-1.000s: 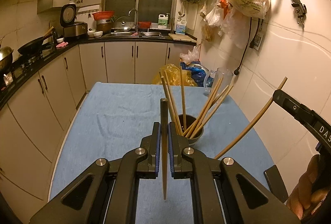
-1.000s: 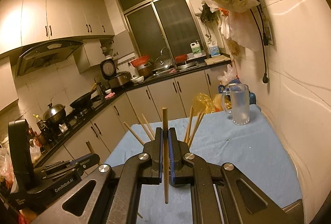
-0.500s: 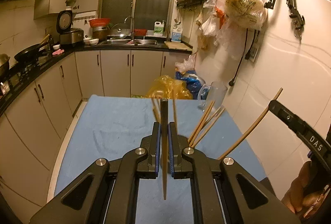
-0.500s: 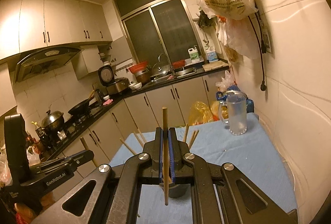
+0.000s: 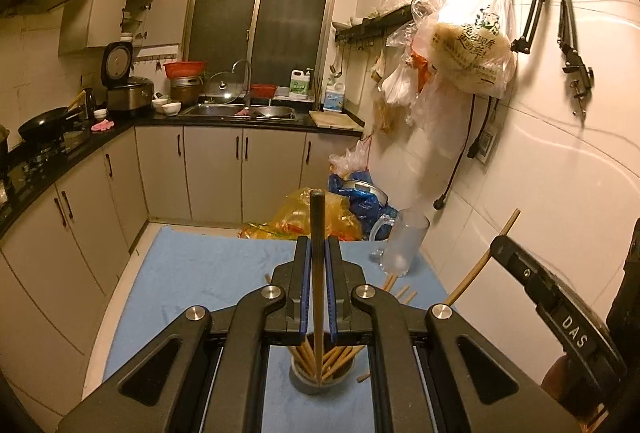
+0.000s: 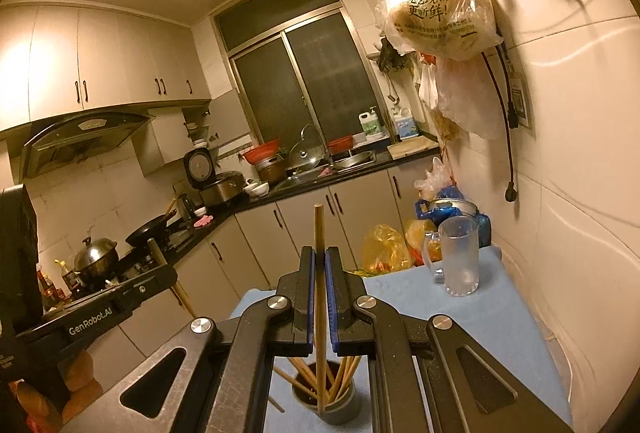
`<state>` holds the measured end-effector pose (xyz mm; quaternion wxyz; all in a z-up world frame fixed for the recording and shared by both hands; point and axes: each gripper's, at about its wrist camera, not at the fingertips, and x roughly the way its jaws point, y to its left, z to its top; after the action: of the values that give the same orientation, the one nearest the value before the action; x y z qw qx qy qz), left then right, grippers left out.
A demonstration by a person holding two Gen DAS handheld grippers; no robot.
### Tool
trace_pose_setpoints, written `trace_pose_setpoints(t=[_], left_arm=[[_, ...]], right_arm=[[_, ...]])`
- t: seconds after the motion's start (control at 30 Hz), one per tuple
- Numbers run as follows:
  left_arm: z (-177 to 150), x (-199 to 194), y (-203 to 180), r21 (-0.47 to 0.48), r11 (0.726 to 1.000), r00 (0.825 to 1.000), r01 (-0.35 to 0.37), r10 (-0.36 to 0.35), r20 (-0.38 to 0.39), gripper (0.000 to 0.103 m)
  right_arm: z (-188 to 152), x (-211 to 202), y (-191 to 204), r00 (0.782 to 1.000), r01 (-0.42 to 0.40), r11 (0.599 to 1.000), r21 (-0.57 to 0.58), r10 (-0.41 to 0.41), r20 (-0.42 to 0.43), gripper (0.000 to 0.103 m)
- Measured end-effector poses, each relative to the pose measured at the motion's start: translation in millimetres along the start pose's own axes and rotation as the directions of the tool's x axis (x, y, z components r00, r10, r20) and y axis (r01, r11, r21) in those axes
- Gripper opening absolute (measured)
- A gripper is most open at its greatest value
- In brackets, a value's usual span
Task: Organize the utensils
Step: 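Lower the chopstick down into the black holder with the right gripper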
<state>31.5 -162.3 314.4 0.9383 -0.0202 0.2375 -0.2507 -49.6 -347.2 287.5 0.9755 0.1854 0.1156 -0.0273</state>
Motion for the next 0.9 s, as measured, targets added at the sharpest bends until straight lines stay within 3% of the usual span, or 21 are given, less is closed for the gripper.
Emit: trace_pose_setpoints(t=[0.4, 0.9], left_arm=[[-20, 48, 13, -0.033, 0.999, 0.998, 0.025, -0.026, -0.049, 0.007], [-76, 49, 20, 0.011, 1.000, 0.998, 0.022, -0.021, -0.057, 0.007]], right_arm=[[-16, 49, -4, 0.998, 0.022, 1.000, -0.007, -0.023, -0.057, 0.006], [-61, 58, -4, 0.993, 0.046, 0.997, -0.065, -0.053, -0.108, 0.006]])
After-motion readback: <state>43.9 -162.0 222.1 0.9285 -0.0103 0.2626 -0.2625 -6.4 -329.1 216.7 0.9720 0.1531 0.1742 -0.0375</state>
